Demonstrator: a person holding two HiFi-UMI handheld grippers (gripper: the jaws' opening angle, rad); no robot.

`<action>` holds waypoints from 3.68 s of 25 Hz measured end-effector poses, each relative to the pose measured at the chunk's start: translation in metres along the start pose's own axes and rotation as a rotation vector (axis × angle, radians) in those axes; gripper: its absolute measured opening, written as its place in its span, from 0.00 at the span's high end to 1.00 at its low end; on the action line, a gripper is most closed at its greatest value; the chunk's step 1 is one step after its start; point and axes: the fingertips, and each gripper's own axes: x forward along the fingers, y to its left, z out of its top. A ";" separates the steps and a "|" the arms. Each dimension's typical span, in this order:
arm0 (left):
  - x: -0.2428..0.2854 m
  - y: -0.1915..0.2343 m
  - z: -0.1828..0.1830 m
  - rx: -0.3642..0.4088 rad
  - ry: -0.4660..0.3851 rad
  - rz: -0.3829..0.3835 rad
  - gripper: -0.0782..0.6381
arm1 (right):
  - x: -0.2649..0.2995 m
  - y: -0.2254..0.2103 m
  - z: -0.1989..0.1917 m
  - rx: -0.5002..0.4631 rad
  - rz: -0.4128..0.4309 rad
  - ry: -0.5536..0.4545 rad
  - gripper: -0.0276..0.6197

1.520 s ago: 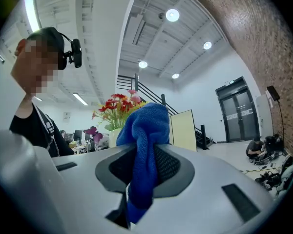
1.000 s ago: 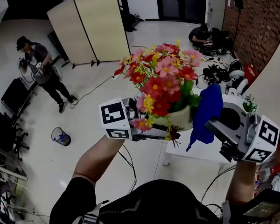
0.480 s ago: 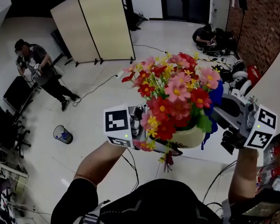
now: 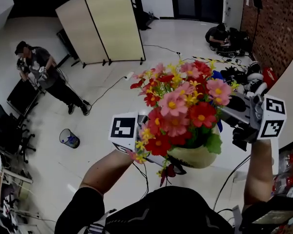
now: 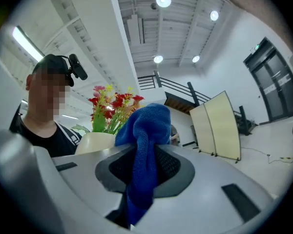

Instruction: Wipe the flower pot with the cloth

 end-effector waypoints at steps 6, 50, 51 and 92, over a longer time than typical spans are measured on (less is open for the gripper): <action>-0.006 0.006 -0.008 0.002 0.007 0.015 0.08 | 0.012 0.012 -0.012 0.083 0.229 0.039 0.86; -0.035 0.055 -0.022 -0.029 0.103 0.155 0.08 | -0.019 0.054 -0.010 0.215 0.430 -0.133 0.86; -0.036 0.060 -0.021 -0.030 0.104 0.166 0.08 | -0.018 0.055 -0.009 0.204 0.423 -0.137 0.86; 0.057 0.104 0.099 0.142 0.078 0.323 0.08 | -0.090 -0.053 0.056 -0.035 -0.385 -0.515 0.86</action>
